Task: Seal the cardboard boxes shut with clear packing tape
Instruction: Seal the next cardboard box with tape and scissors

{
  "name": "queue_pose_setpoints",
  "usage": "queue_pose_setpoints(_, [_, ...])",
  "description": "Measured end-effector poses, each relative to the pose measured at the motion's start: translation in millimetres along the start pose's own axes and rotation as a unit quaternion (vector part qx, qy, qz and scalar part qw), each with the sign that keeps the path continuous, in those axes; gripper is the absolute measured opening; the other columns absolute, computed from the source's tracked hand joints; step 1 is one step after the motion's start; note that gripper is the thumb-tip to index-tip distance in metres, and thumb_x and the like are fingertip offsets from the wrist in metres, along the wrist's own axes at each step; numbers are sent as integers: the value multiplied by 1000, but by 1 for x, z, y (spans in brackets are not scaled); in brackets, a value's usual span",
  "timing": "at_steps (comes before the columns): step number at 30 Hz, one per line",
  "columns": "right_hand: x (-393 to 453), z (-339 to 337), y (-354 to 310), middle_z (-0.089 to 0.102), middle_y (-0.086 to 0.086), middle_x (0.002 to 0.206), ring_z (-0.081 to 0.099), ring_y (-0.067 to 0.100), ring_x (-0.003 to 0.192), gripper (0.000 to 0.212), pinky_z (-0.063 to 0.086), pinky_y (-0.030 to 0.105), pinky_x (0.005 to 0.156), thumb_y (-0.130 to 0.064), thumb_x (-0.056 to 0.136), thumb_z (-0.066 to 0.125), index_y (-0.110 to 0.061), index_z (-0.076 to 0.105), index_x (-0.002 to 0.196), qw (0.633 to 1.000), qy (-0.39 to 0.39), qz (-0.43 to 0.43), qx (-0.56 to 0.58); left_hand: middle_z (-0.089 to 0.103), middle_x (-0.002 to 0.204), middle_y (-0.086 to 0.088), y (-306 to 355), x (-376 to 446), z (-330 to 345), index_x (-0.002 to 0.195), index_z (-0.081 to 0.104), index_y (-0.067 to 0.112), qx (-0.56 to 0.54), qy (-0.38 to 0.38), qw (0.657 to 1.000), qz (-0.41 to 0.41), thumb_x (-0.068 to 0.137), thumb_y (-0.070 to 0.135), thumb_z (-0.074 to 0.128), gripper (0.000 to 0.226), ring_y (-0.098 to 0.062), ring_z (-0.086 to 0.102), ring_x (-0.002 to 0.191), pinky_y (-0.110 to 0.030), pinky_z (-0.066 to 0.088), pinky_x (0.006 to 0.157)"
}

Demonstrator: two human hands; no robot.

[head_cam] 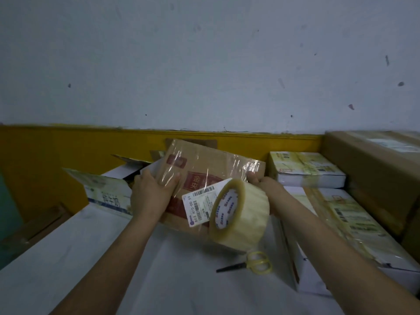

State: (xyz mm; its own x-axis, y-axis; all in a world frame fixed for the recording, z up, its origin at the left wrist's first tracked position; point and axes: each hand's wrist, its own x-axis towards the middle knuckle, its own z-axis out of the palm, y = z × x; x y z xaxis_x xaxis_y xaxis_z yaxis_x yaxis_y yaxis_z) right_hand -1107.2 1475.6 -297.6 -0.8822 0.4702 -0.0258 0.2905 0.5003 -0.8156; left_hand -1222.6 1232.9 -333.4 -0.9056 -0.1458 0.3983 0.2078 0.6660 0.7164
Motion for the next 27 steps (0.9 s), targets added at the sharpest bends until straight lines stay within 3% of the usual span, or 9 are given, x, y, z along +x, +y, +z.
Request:
queue_pose_setpoints(2, [2, 4, -2, 64, 16, 109, 64, 32, 95, 50, 54, 41, 81, -50, 101, 46, -4, 54, 118, 1000, 10, -10, -22, 45, 133, -19, 3, -9, 0, 133, 43, 8, -1, -21, 1000, -7, 80, 63, 72, 82, -39, 54, 114, -53, 52, 89])
queue_pose_setpoints(6, [6, 13, -20, 55, 9, 91, 51, 20, 67, 40, 44, 32, 56, -45, 102, 43, -5, 45, 109, 992, 14, -9, -127, 49, 121, 6, 31, -63, -11, 112, 57, 20, -152, 29, 982, 112, 93, 61, 53, 45, -13, 52, 109, -38, 51, 91])
queue_pose_setpoints(9, [18, 16, -17, 65, 14, 93, 61, 26, 70, 41, 55, 38, 63, -39, 104, 40, -5, 57, 117, 989, 20, -19, -146, 66, 93, 13, 58, -102, -20, 98, 63, 31, -260, -167, 936, 168, 86, 75, 44, 50, -3, 62, 87, -26, 53, 76])
queue_pose_setpoints(11, [17, 13, -20, 64, 13, 90, 57, 19, 60, 38, 54, 31, 57, -29, 104, 45, -6, 50, 133, 990, 7, 20, -139, 74, 94, 10, 65, -105, -20, 102, 68, 31, -262, -260, 919, 137, 81, 74, 63, 48, -4, 69, 89, -27, 57, 78])
queue_pose_setpoints(14, [26, 8, -25, 49, 9, 88, 50, 16, 58, 72, 38, 23, 41, -4, 97, 47, -20, 12, 158, 985, -2, 56, -163, 76, 83, 17, 68, -93, -26, 90, 72, 30, -306, -278, 909, 42, 80, 57, 69, 29, -2, 71, 82, -16, 54, 73])
queue_pose_setpoints(18, [47, 27, -14, 55, 19, 128, 65, 36, 103, 42, 55, 34, 61, -14, 102, 47, -12, 42, 144, 977, -43, 109, -176, 77, 91, 14, 70, -80, -35, 96, 71, 33, -355, -275, 890, -77, 63, 74, 71, 52, -13, 72, 97, -39, 56, 94])
queue_pose_setpoints(22, [50, 50, -9, 64, 13, 101, 68, 27, 89, 26, 60, 33, 78, -11, 99, 54, -1, 59, 122, 980, -44, 128, -143, 79, 89, -4, 78, -77, -45, 107, 69, 21, -356, -311, 874, -117, 92, 51, 64, 34, -21, 74, 87, -42, 57, 92])
queue_pose_setpoints(24, [52, 53, -5, 67, 16, 103, 68, 30, 96, 23, 58, 39, 88, -12, 97, 58, 0, 60, 116, 976, -43, 143, -156, 79, 88, -5, 83, -81, -48, 107, 67, 21, -353, -310, 876, -110, 95, 46, 61, 29, -21, 75, 85, -42, 57, 91])
queue_pose_setpoints(27, [50, 53, -5, 63, 13, 86, 69, 22, 61, 28, 57, 25, 50, -9, 99, 52, 4, 57, 122, 984, -70, 134, -94, 78, 79, -3, 96, -94, -61, 102, 70, 18, -374, -320, 862, -122, 97, 40, 61, 25, -16, 74, 70, -36, 57, 78])
